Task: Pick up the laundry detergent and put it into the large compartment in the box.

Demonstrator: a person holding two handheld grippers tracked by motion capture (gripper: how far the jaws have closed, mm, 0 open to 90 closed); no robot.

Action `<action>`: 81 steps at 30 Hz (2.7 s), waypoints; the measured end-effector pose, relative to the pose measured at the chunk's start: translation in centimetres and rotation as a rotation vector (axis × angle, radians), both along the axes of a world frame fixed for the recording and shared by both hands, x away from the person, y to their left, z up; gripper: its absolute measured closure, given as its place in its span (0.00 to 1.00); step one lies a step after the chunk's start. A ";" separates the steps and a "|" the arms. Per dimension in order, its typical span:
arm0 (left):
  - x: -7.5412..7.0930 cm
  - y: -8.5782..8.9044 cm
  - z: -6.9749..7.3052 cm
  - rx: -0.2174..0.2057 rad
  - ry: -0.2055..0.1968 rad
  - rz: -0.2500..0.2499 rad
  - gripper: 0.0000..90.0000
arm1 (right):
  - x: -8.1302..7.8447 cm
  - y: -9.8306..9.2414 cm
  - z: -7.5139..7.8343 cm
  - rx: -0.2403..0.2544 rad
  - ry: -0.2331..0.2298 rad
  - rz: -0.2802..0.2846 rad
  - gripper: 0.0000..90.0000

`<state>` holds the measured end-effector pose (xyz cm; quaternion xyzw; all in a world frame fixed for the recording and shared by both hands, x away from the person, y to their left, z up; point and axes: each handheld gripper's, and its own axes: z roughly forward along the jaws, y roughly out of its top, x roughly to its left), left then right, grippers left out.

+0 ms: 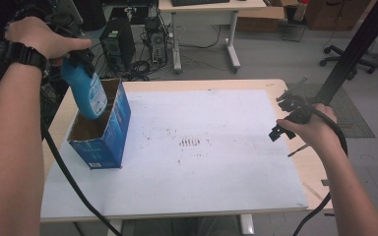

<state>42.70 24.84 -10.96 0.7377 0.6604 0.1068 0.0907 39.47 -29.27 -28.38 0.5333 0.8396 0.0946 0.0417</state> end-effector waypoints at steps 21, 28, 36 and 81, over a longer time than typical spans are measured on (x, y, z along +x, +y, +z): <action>0.4 1.2 -2.0 -0.001 0.007 0.027 0.42 | 0.1 0.1 -0.5 -0.002 0.012 0.000 0.19; 0.6 1.3 -3.4 -0.015 0.021 0.020 0.42 | 0.1 0.2 -0.6 -0.005 0.014 0.001 0.19; 0.9 1.6 -5.5 -0.002 0.035 0.038 0.42 | 0.0 0.2 -0.9 -0.004 0.018 -0.003 0.19; 2.2 2.0 -14.5 -0.011 0.128 0.026 0.42 | 0.1 0.3 -1.8 -0.017 0.039 -0.004 0.19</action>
